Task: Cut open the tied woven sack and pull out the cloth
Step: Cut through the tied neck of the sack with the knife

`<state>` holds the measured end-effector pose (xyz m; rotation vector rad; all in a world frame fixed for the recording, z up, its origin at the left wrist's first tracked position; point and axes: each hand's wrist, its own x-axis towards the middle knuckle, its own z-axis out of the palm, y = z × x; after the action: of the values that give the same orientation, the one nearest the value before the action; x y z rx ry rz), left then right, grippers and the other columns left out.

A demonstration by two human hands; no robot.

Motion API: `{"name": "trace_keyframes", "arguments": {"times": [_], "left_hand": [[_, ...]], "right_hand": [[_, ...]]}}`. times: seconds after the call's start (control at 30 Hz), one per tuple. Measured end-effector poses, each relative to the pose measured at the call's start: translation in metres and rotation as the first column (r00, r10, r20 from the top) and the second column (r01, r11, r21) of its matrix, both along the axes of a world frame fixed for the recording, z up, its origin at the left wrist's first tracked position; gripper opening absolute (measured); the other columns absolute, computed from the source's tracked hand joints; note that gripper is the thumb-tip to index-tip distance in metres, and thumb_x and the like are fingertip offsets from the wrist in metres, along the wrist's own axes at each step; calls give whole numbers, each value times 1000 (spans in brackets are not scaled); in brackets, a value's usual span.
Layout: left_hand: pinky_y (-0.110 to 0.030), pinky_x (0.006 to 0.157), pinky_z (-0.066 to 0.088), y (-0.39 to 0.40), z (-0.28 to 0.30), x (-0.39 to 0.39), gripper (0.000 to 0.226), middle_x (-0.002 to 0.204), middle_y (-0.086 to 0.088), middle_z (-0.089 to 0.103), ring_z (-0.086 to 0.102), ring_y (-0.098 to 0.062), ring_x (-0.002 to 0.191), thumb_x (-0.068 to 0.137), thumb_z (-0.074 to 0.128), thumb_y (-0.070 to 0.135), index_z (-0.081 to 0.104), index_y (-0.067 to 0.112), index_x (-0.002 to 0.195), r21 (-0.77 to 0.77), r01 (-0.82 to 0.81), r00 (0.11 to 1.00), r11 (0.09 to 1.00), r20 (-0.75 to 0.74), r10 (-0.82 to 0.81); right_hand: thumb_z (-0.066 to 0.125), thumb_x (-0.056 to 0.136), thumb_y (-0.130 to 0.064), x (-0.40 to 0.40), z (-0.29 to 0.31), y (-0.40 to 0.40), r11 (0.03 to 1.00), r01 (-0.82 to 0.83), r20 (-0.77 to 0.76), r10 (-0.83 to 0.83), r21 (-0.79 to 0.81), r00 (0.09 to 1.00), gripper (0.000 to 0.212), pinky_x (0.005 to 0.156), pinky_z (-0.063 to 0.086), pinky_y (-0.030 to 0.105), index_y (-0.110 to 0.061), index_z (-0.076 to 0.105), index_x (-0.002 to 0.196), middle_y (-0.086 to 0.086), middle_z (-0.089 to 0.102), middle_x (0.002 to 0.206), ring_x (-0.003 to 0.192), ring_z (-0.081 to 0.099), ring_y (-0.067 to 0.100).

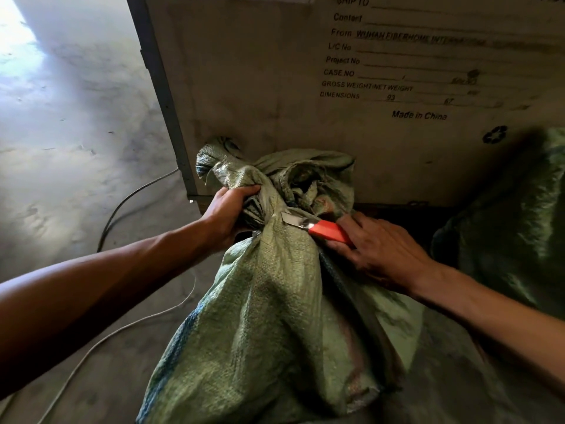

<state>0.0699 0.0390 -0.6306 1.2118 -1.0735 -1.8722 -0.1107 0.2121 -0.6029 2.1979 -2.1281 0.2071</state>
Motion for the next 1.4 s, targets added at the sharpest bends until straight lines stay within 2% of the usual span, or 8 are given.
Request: {"name": "trace_keyframes", "arguments": {"times": [0.3, 0.5, 0.83, 1.0, 1.1, 1.2, 1.33, 1.4], "left_hand": [[-42, 61, 58, 0, -1, 1, 41, 98, -21, 69, 70, -28, 71, 81, 64, 19, 57, -1, 116, 7, 21, 1000, 1000, -5, -21], [-56, 95, 47, 0, -5, 1, 24, 96, -20, 67, 64, -39, 99, 84, 59, 17, 64, 2, 101, 57, 63, 998, 996, -20, -62], [-37, 67, 58, 1, -6, 0, 15, 74, -11, 71, 69, -23, 64, 88, 56, 16, 65, 5, 93, 40, 58, 998, 998, -40, -57], [-43, 82, 54, 1, -7, 1, 19, 81, -15, 69, 68, -27, 72, 86, 58, 15, 67, 1, 94, 23, 69, 997, 997, -20, -69], [-37, 71, 54, 5, -10, 0, 19, 70, -13, 67, 66, -23, 62, 84, 60, 14, 71, 7, 70, -40, 118, 993, 992, 28, -117], [-29, 59, 50, 12, -13, -1, 16, 69, -10, 62, 62, -19, 56, 85, 59, 16, 68, 10, 74, -58, 145, 988, 988, 61, -141], [-47, 92, 48, 5, -10, 5, 25, 70, -12, 68, 64, -28, 76, 82, 58, 11, 74, 7, 63, 1, 95, 995, 995, -1, -95], [-48, 96, 46, 3, -9, 9, 27, 70, -13, 70, 65, -28, 75, 83, 57, 12, 74, 7, 62, 6, 90, 996, 996, -21, -90]], "right_hand": [[33, 87, -59, -6, -5, -4, 998, -57, -12, 57, 10, 998, 48, 63, 38, 28, -24, 41, 119, 5, 57, 112, 87, 59, 23], [35, 89, -56, -2, -4, -3, 999, -38, 0, 38, 11, 999, 48, 64, 36, 28, -21, 43, 122, 7, 56, 114, 89, 59, 25], [41, 90, -52, 4, -10, -5, 998, 0, 20, 1, -55, 1000, 49, 63, 37, 28, -18, 43, 125, 10, 54, 116, 91, 61, 28], [42, 90, -50, 8, -10, -8, 996, 26, 16, -25, -80, 1000, 50, 62, 36, 30, -17, 40, 128, 11, 52, 118, 91, 62, 30], [43, 92, -48, 11, -6, -15, 990, 94, 157, -77, -106, 985, 49, 65, 42, 30, -17, 38, 129, 12, 54, 121, 92, 62, 29], [45, 91, -49, 8, 11, -32, 967, 139, 249, -84, -212, 965, 47, 73, 53, 44, -15, 42, 122, 15, 58, 116, 92, 61, 33], [49, 91, -45, 4, 22, -35, 982, 20, 368, 52, -190, 928, 42, 56, 45, 26, -14, 49, 119, 2, 58, 96, 69, 55, 12], [50, 91, -44, 4, 11, -26, 993, -59, 366, 94, -105, 926, 38, 54, 37, 20, -16, 51, 117, -3, 57, 91, 65, 51, 5]]}}
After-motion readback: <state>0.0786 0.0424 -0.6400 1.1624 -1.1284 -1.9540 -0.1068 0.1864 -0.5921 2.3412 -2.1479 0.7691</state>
